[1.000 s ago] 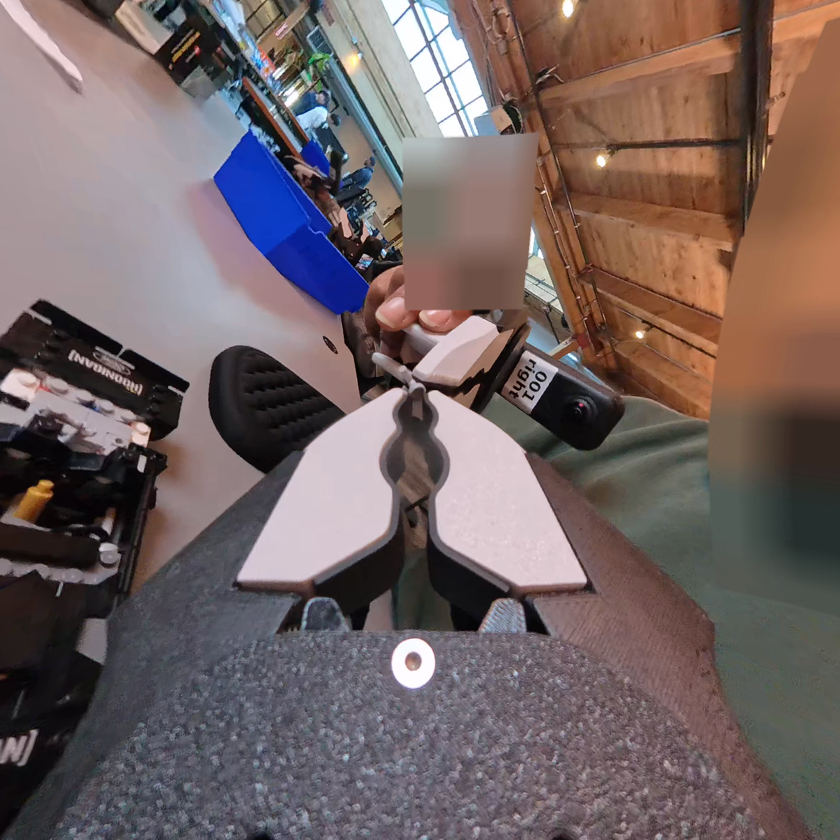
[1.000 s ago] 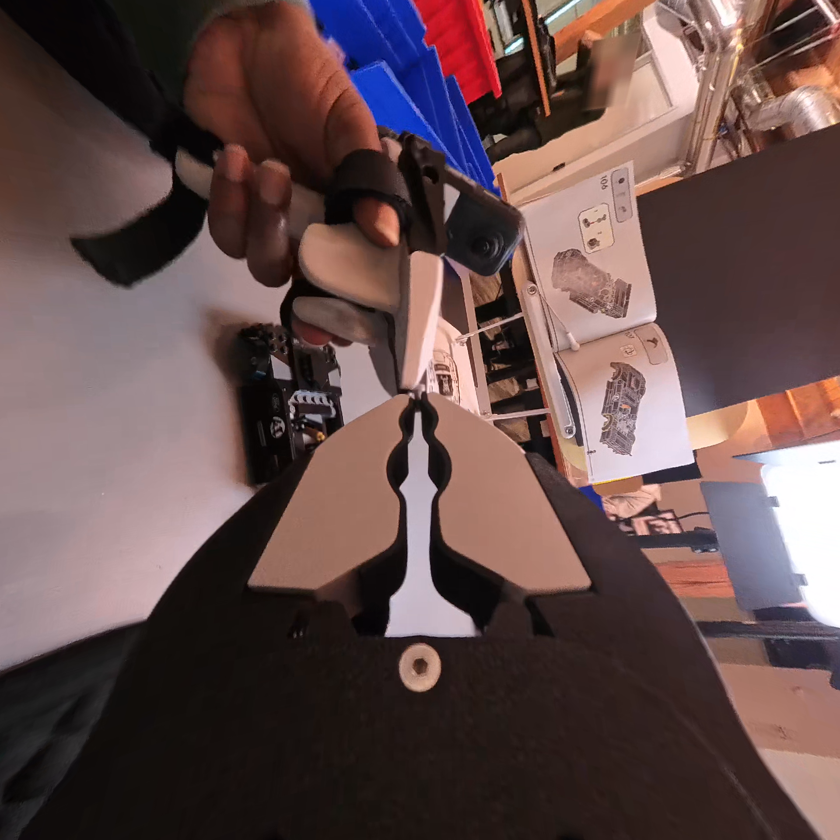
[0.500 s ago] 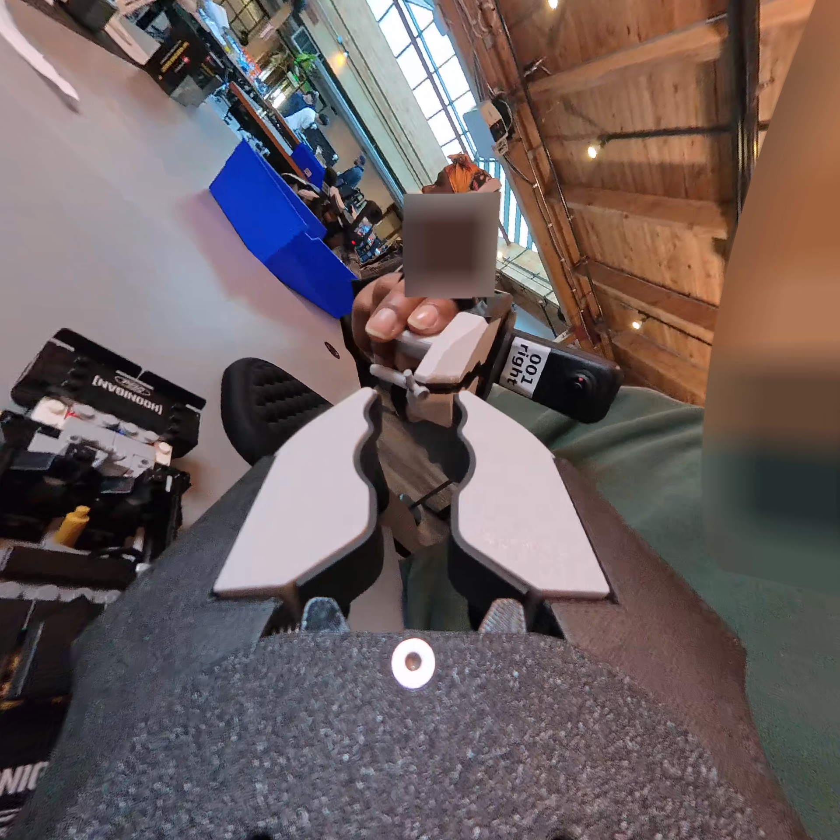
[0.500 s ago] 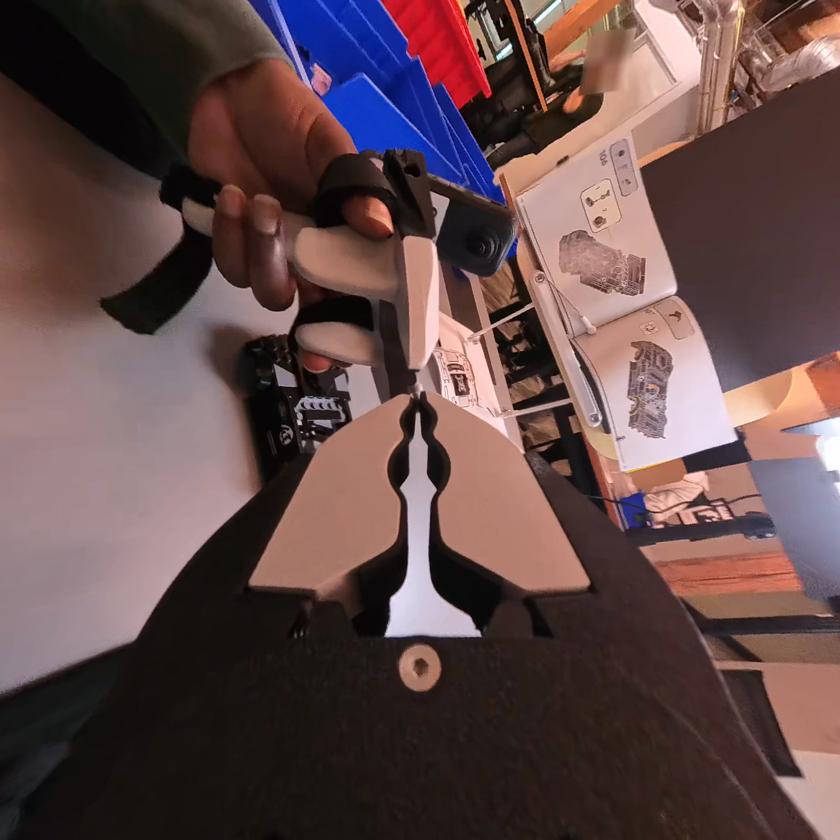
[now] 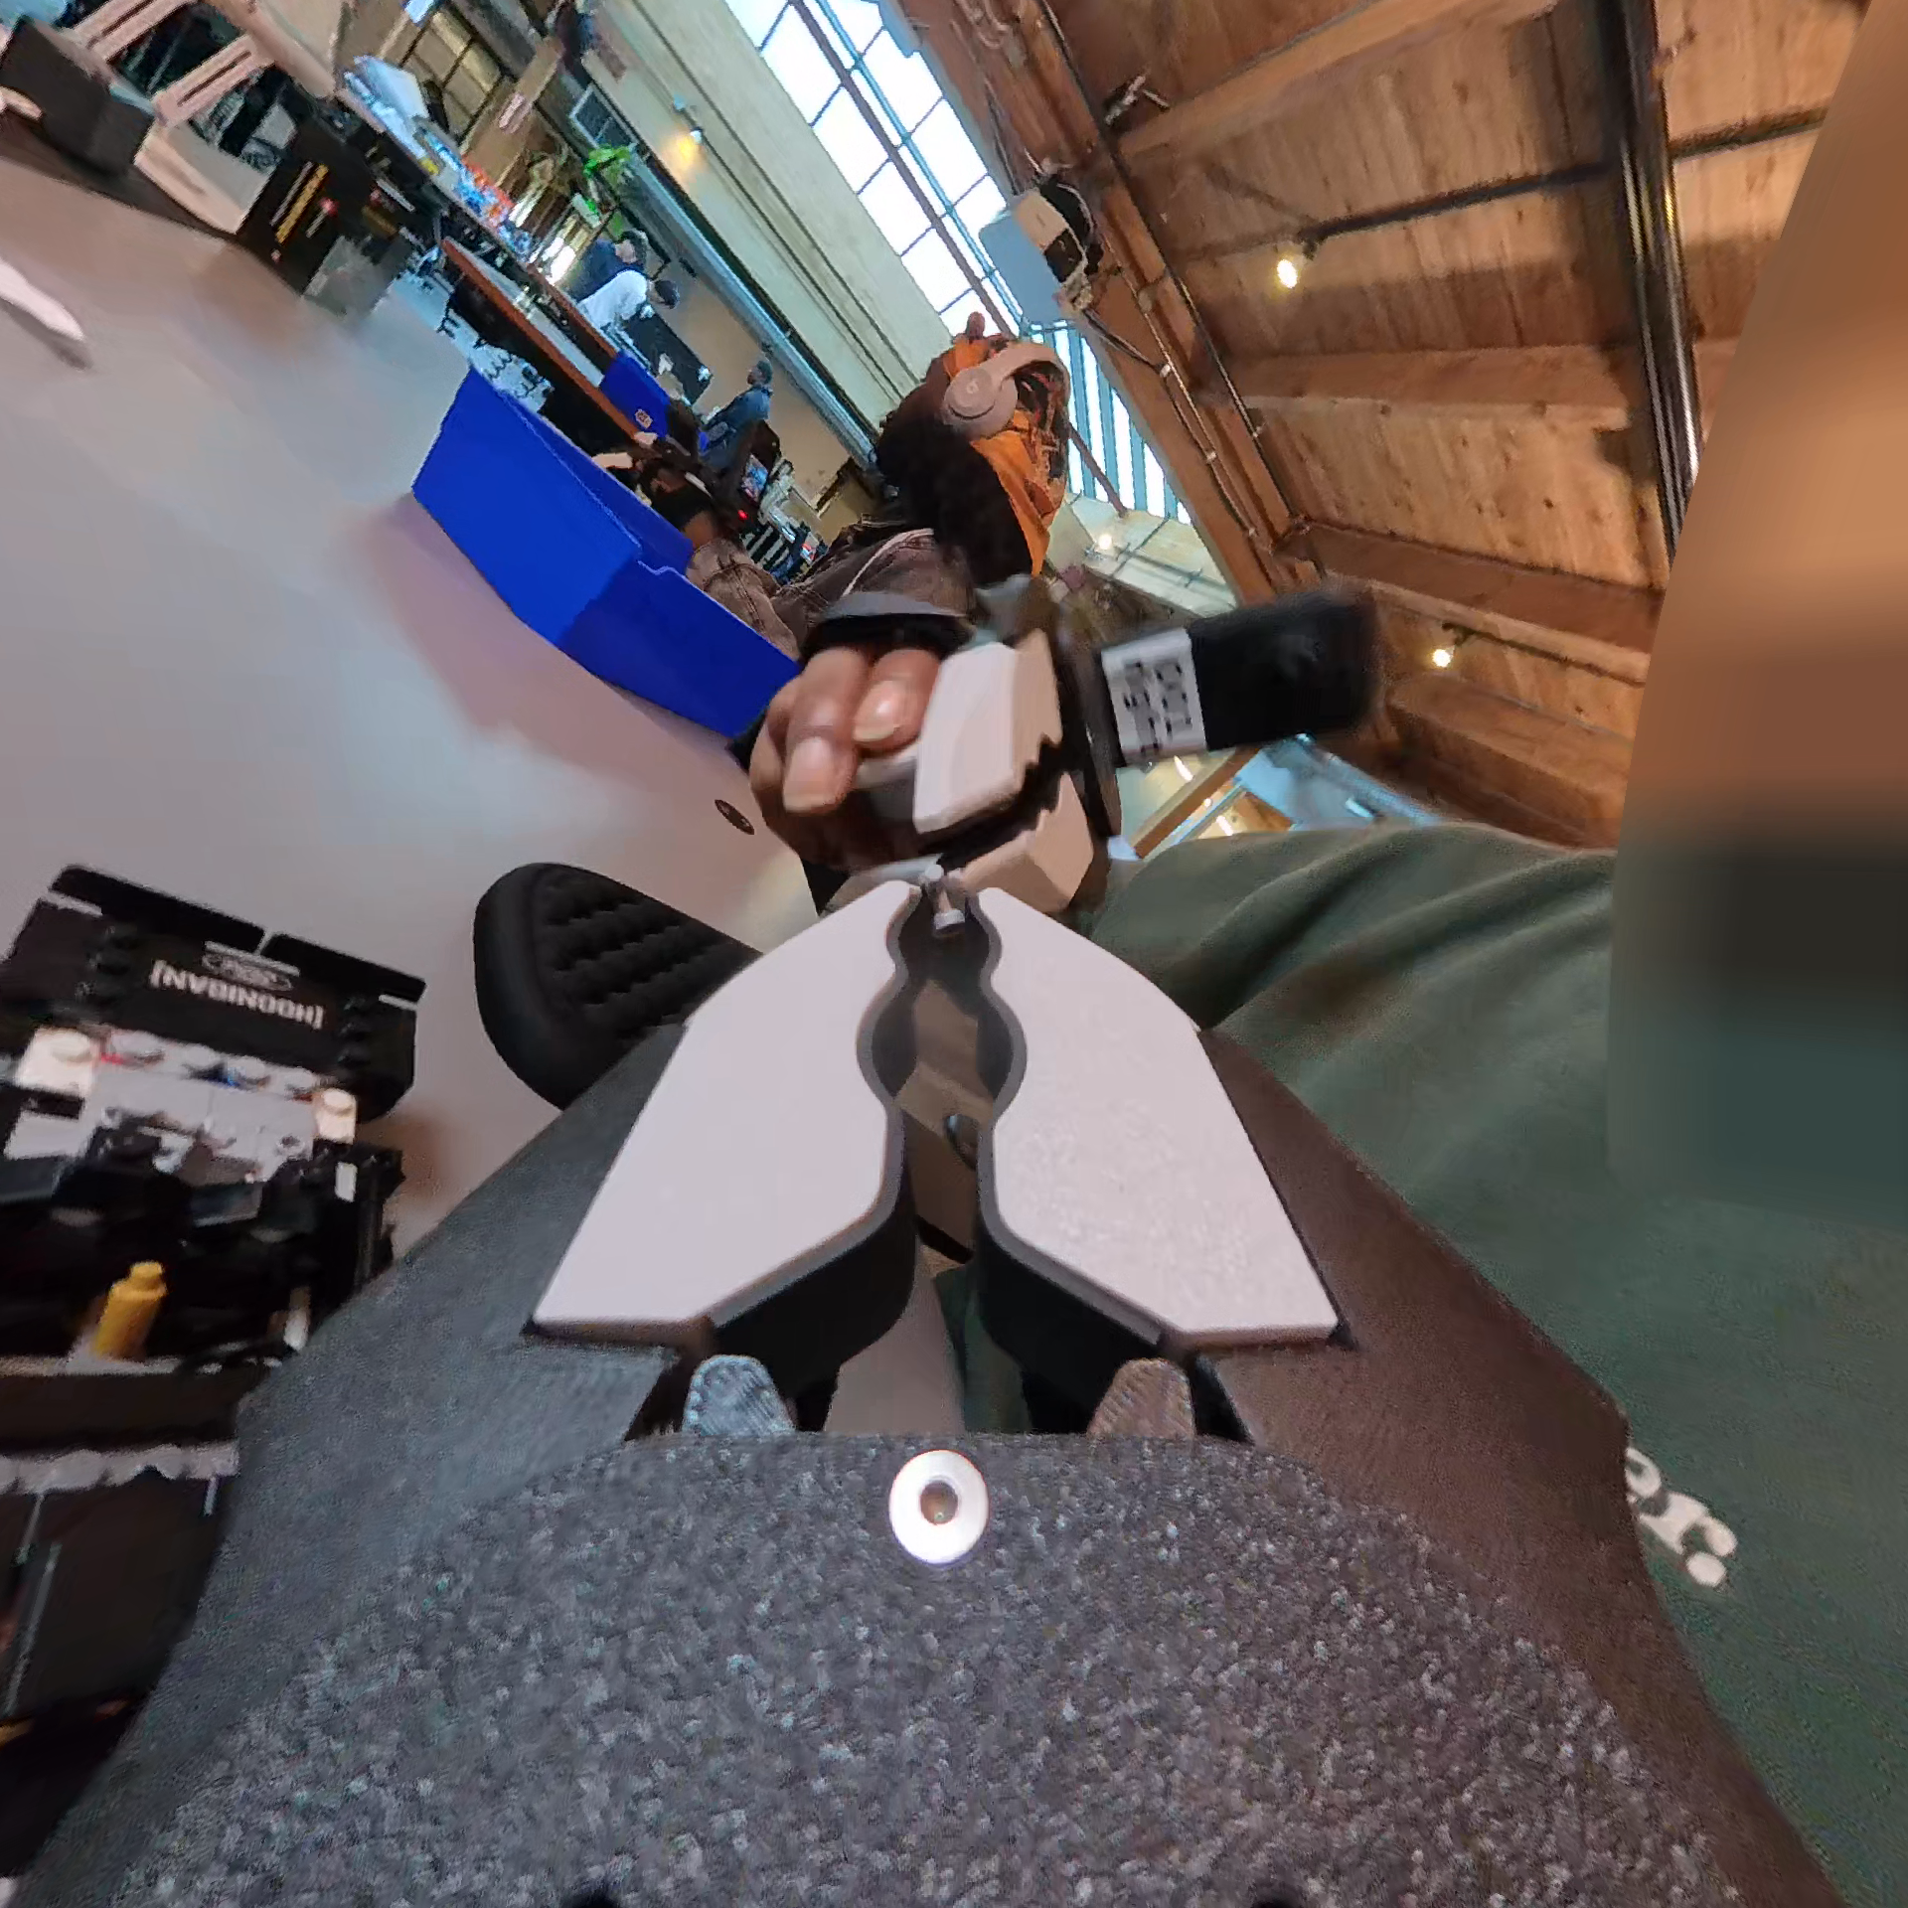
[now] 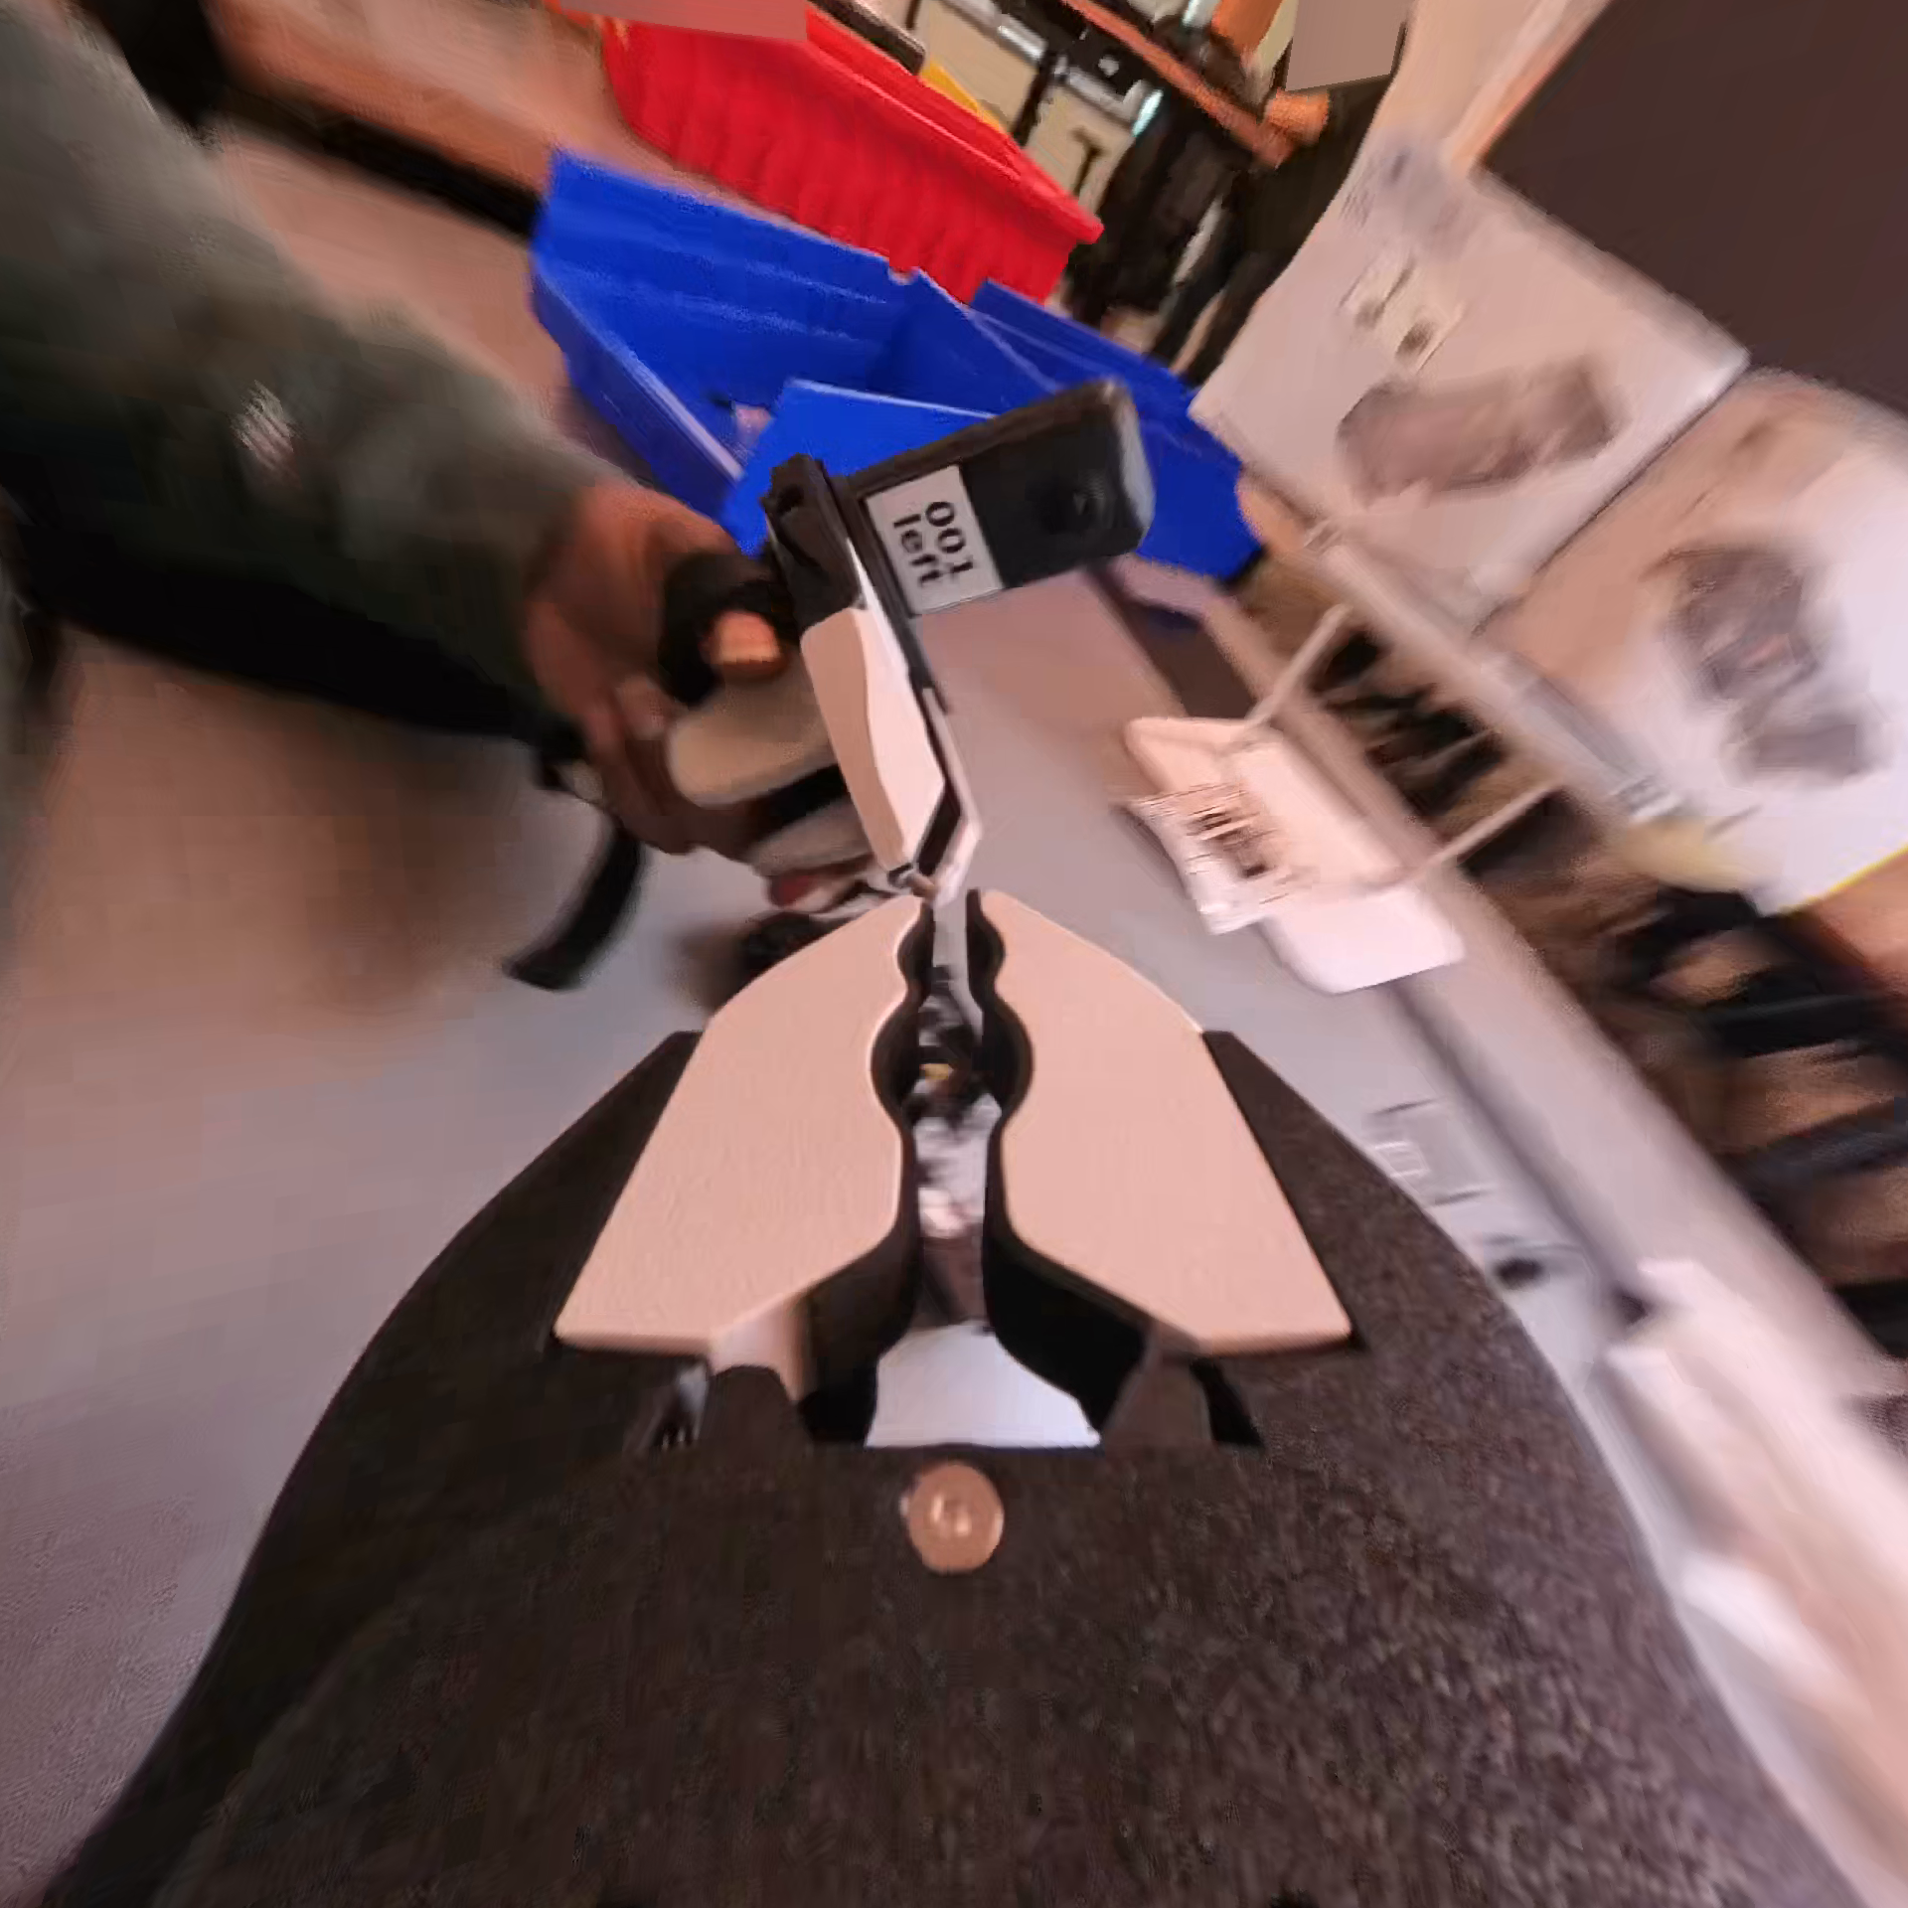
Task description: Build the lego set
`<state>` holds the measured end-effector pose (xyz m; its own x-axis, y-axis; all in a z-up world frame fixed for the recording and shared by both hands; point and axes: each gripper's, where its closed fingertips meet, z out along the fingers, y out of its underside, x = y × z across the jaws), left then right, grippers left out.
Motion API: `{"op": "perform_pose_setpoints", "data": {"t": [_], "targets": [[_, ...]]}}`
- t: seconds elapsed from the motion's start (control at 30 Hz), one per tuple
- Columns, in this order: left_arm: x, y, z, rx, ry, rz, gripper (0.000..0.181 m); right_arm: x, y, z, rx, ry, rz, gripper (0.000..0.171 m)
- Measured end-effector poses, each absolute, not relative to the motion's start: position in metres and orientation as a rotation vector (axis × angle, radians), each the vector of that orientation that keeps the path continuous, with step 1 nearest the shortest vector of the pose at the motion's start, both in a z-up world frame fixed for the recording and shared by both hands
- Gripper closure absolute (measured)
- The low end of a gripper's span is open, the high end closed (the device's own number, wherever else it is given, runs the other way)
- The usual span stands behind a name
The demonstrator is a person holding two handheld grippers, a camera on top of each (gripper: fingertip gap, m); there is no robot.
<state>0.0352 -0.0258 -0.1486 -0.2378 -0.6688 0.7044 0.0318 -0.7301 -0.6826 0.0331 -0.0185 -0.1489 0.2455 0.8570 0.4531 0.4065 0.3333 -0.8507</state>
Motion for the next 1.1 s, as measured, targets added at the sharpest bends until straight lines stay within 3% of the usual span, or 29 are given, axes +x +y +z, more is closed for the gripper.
{"op": "perform_pose_setpoints", "data": {"t": [0.17, 1.1], "targets": [[0.032, -0.034, -0.142, -1.458, 0.958, -1.948, 0.175, 0.034, -0.026, -0.142, -1.487, -1.211, 0.953, 0.161], [0.028, -0.022, -0.16, -1.575, 0.94, -1.991, 0.174, 0.02, -0.017, -0.159, -1.624, -1.252, 0.944, 0.167]]}}
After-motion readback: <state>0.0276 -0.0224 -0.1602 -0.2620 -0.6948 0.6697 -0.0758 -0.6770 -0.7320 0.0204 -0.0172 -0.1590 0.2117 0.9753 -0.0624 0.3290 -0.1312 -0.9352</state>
